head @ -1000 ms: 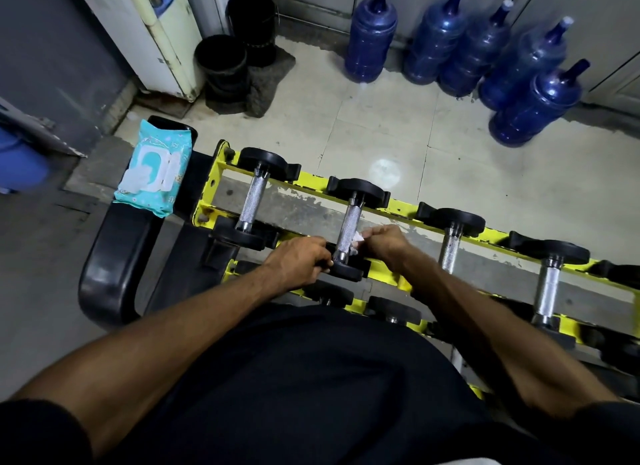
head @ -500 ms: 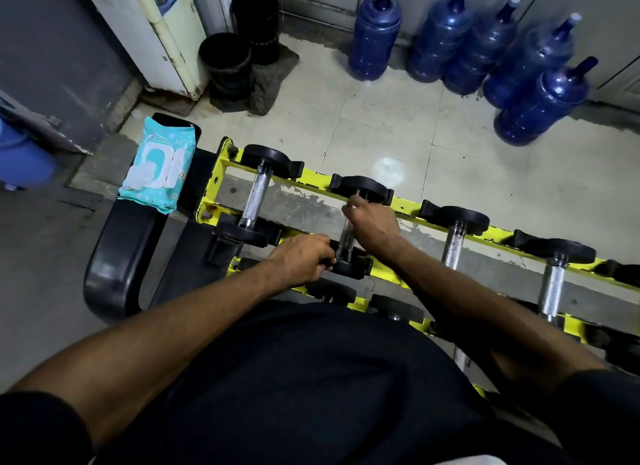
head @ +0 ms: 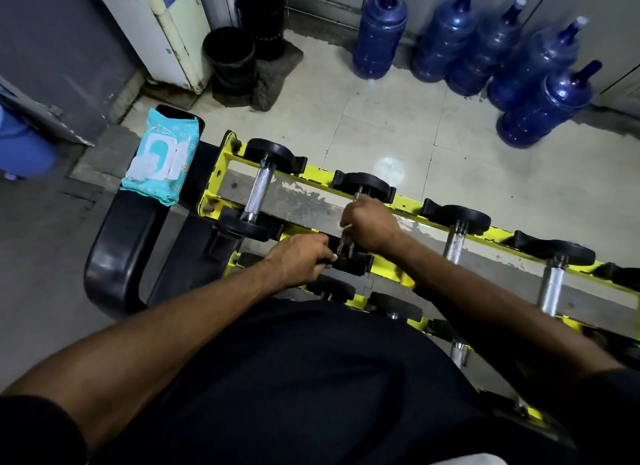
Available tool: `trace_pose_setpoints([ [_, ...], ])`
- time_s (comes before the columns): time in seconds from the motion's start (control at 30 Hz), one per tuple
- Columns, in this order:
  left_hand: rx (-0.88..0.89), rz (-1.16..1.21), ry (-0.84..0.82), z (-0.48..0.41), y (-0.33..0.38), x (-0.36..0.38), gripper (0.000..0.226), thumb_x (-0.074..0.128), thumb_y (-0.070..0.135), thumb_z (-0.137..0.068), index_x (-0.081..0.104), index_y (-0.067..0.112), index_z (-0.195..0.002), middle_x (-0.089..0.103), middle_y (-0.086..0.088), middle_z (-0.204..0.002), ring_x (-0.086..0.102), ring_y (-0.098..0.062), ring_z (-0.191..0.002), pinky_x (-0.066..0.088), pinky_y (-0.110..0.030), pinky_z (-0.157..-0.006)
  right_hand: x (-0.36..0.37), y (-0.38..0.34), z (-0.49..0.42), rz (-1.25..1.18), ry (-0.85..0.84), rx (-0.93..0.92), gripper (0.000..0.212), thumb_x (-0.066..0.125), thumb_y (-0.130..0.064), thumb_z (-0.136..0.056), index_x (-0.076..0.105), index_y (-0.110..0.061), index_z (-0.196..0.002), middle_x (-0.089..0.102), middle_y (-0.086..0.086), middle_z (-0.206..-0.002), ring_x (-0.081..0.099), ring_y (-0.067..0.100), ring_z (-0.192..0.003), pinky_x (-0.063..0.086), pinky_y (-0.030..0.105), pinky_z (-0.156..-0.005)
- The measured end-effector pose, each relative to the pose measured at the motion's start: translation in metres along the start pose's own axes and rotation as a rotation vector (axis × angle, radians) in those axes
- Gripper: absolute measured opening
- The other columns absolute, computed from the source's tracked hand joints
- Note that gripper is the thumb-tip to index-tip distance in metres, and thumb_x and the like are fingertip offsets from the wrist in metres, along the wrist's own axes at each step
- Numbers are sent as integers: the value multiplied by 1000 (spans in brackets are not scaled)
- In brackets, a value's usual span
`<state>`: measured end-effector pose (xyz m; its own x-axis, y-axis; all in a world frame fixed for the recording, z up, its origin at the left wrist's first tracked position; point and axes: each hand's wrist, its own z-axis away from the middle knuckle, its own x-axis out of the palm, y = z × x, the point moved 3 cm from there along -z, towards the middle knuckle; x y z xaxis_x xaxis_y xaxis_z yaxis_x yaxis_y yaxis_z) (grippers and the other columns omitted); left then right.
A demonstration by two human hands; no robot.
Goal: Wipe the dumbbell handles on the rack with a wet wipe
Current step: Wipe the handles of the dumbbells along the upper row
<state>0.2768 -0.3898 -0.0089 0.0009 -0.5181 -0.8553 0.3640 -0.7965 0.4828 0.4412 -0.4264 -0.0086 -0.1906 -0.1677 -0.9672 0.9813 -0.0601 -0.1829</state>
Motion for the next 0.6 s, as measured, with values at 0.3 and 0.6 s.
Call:
trace_pose_setpoints([
  [0.3, -13, -8, 2, 0, 3, -2, 25, 63, 31, -95, 72, 24, -116, 59, 6, -97, 57, -12, -88, 37, -21, -69, 44, 23, 51, -742, 357, 754, 17, 69, 4, -76, 77, -11, -76, 71, 2, -82, 64, 14, -86, 53, 28, -75],
  [0.6, -13, -15, -29, -2, 2, -2, 27, 64, 30, -94, 71, 25, -119, 50, 11, -92, 49, -7, -84, 36, -22, -69, 56, 36, 38, -1036, 325, 955, 21, 87, -3, -66, 72, -14, -76, 72, -1, -78, 67, 13, -73, 60, 31, -68],
])
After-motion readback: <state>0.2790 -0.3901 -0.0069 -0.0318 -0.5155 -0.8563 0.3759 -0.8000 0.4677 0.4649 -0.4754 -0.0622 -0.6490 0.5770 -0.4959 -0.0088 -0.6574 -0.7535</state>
